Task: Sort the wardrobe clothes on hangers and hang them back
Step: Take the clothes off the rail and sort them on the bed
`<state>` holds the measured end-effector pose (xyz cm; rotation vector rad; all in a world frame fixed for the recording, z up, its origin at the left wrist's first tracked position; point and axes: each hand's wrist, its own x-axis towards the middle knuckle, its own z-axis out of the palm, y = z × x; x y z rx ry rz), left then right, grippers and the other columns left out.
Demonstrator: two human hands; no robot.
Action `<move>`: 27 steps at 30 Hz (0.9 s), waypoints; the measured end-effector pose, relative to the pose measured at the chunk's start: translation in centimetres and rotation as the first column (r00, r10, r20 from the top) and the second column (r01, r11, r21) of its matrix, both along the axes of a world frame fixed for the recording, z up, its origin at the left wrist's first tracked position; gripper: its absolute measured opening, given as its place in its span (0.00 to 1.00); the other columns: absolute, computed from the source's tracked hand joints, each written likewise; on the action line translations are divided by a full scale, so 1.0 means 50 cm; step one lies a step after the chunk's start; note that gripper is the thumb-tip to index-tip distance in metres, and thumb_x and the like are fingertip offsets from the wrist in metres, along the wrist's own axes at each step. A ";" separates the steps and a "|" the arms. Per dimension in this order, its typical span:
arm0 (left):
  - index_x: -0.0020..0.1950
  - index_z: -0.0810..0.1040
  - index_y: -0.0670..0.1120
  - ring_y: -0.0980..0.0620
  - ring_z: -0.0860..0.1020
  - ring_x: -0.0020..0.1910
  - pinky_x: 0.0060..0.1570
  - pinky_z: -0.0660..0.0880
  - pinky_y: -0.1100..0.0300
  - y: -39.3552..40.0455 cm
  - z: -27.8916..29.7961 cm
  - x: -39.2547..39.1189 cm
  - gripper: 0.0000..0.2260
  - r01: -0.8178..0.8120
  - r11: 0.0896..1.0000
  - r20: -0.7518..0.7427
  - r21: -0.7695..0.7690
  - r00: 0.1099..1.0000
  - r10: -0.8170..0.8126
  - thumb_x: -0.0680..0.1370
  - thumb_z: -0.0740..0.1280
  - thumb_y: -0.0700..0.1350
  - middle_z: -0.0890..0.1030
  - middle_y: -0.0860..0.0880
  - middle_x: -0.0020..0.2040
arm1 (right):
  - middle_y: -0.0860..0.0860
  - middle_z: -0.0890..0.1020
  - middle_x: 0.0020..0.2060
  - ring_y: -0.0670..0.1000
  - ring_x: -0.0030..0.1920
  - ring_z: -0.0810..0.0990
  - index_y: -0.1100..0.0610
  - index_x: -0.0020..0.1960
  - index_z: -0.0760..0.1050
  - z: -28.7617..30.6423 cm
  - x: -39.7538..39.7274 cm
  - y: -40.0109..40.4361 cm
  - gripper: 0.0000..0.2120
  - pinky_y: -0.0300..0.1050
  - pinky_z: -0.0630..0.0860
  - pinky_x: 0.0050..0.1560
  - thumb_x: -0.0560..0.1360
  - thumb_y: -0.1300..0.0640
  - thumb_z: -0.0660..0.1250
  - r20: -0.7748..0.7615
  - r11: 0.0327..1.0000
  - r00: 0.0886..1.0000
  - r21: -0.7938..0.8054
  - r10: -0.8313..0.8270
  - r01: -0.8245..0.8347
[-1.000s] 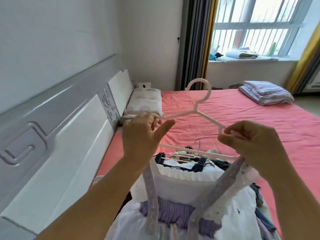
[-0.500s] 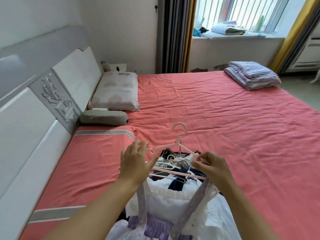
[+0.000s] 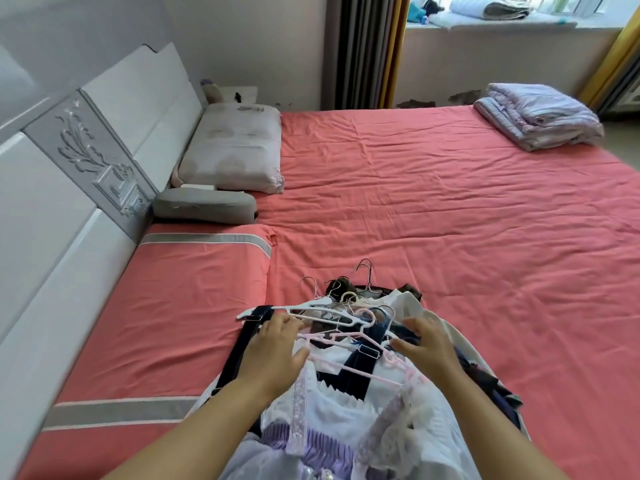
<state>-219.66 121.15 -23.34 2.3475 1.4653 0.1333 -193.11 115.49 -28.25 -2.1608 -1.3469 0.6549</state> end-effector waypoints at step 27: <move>0.54 0.78 0.56 0.61 0.76 0.43 0.46 0.73 0.66 -0.683 0.211 -0.617 0.08 -0.738 0.667 0.245 -0.103 0.631 0.736 0.76 0.67 0.54 0.78 0.59 0.47 | 0.45 0.80 0.32 0.45 0.37 0.78 0.52 0.47 0.80 0.244 -0.819 -0.348 0.19 0.36 0.74 0.38 0.66 0.40 0.63 -0.135 0.405 0.382 0.286 0.914 -0.868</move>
